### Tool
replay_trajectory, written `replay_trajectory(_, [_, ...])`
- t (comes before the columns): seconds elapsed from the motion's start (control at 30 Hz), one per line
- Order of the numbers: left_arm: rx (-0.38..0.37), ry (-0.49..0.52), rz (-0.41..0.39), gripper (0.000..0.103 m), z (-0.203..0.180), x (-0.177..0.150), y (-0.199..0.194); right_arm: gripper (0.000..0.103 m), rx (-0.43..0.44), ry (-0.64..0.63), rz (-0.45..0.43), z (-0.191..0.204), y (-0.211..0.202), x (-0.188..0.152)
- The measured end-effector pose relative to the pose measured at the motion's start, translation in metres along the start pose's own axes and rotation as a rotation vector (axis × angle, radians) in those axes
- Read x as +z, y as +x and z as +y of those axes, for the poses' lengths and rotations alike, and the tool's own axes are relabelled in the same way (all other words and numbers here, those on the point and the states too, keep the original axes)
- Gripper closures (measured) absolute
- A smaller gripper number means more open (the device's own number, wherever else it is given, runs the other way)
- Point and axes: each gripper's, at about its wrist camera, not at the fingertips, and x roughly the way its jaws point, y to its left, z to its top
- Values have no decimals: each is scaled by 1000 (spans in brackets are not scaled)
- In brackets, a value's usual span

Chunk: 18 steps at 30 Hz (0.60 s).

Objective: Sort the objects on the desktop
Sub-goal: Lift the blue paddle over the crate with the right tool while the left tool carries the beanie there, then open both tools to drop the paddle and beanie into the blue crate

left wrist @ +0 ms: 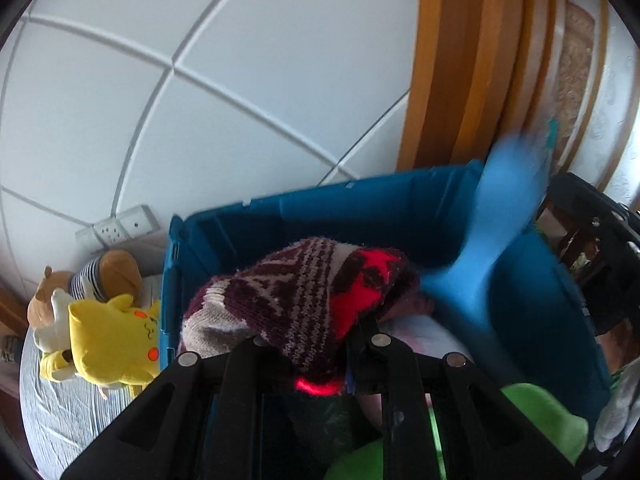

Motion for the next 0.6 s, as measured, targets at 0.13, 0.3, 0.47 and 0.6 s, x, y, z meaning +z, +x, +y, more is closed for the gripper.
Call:
replay_trajectory(0.13, [-2,5,20,48,1,-3,11,77,-13,11,34,-7,16,-9])
replay_trajectory(0.3, [21,23,-57,7,-3,-5,-14,17,-47,15,4,-10,5,-9])
replay_trajectory(0.47, [11,43,-109,7,-7,-8,-47,0,-76,-8,-13,-2,-11,-4])
replay_trajectory(0.6, [5,42,-132,3,-6,-14,-69,0,-79,-17,-32,6,-29,-6])
